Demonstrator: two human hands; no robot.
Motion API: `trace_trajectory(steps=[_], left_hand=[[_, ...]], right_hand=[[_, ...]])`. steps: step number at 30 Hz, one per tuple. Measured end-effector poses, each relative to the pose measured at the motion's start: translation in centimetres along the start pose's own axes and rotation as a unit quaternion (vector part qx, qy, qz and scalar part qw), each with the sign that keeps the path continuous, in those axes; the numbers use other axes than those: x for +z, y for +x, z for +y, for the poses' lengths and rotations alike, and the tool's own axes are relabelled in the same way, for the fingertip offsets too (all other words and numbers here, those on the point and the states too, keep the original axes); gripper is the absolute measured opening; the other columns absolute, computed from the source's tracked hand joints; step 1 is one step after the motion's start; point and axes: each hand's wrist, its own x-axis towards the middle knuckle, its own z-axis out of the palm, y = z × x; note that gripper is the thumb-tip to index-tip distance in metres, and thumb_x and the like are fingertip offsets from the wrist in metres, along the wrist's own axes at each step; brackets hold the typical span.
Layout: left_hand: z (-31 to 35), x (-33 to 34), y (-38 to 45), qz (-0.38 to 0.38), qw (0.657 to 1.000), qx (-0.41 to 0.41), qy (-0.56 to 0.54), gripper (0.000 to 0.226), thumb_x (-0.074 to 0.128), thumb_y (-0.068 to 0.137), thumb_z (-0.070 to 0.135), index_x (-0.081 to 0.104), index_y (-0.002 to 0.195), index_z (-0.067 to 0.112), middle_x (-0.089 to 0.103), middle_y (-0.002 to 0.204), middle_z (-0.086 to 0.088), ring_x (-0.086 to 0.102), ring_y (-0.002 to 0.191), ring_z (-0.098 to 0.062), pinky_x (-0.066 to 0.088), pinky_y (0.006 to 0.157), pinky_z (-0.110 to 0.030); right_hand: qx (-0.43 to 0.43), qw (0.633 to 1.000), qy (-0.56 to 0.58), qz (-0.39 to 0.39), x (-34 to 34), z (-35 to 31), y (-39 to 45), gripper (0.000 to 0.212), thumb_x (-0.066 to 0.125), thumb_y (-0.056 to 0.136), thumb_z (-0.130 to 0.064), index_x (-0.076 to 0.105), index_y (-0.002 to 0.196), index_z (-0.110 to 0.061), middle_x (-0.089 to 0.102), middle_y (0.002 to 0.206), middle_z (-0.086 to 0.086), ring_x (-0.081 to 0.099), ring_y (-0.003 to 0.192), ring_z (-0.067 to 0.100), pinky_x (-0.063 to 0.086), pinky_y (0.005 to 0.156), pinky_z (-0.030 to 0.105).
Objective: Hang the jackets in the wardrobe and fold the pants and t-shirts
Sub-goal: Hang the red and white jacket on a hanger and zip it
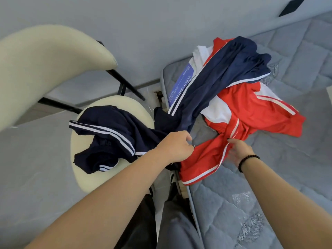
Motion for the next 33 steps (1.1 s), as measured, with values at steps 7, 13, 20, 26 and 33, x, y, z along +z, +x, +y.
trace_trajectory(steps=[7,13,20,26,33], left_hand=[[0.7,0.3,-0.5,-0.024,0.998,-0.026,-0.044,0.032,0.060,0.087,0.027,0.058,0.118,0.022,0.068,0.104,0.002,0.064,0.097,-0.016,0.053,0.091,-0.037],[0.7,-0.3,-0.7,-0.014,0.996,-0.012,-0.093,0.027,0.057,0.089,0.023,0.061,0.115,0.027,0.069,0.097,0.002,0.057,0.068,-0.006,0.050,0.066,-0.022],[0.8,-1.8,0.1,0.007,0.995,-0.035,-0.089,0.029,0.058,0.088,0.020,0.061,0.117,0.023,0.070,0.103,0.004,0.065,0.097,-0.011,0.050,0.087,-0.025],[2.1,-1.7,-1.3,-0.048,0.995,-0.008,-0.092,0.046,0.070,0.084,0.026,0.055,0.127,0.024,0.067,0.108,0.013,0.062,0.103,-0.005,0.046,0.092,-0.023],[5.3,-3.2,-5.0,0.011,0.996,0.082,-0.036,0.096,0.085,0.066,0.038,0.031,0.145,0.029,0.041,0.137,0.007,0.039,0.130,-0.010,0.035,0.104,-0.027]], right_hand=[[0.012,0.999,0.006,-0.039,1.0,-0.9,1.1,0.012,0.050,0.093,-0.002,0.054,0.103,-0.007,0.056,0.110,0.010,0.065,0.072,0.017,0.049,0.060,0.025],[-0.050,0.994,-0.033,-0.086,1.5,-1.6,1.7,0.038,0.055,0.088,-0.005,0.064,0.121,-0.021,0.060,0.111,-0.003,0.056,0.100,0.014,0.044,0.096,0.032],[-0.045,0.987,0.093,-0.119,-0.1,-1.1,0.3,0.013,0.056,0.089,-0.001,0.065,0.094,-0.007,0.069,0.080,0.002,0.062,0.074,0.014,0.056,0.068,0.025],[-0.106,0.966,0.110,-0.210,-2.4,-2.4,-5.0,0.028,0.048,0.091,0.007,0.065,0.110,-0.004,0.072,0.098,0.008,0.069,0.085,0.013,0.056,0.079,0.024],[-0.183,0.938,0.102,-0.276,-2.8,-6.5,-14.5,0.032,0.052,0.084,0.017,0.070,0.099,-0.005,0.074,0.077,0.005,0.071,0.073,0.010,0.056,0.064,0.017]])
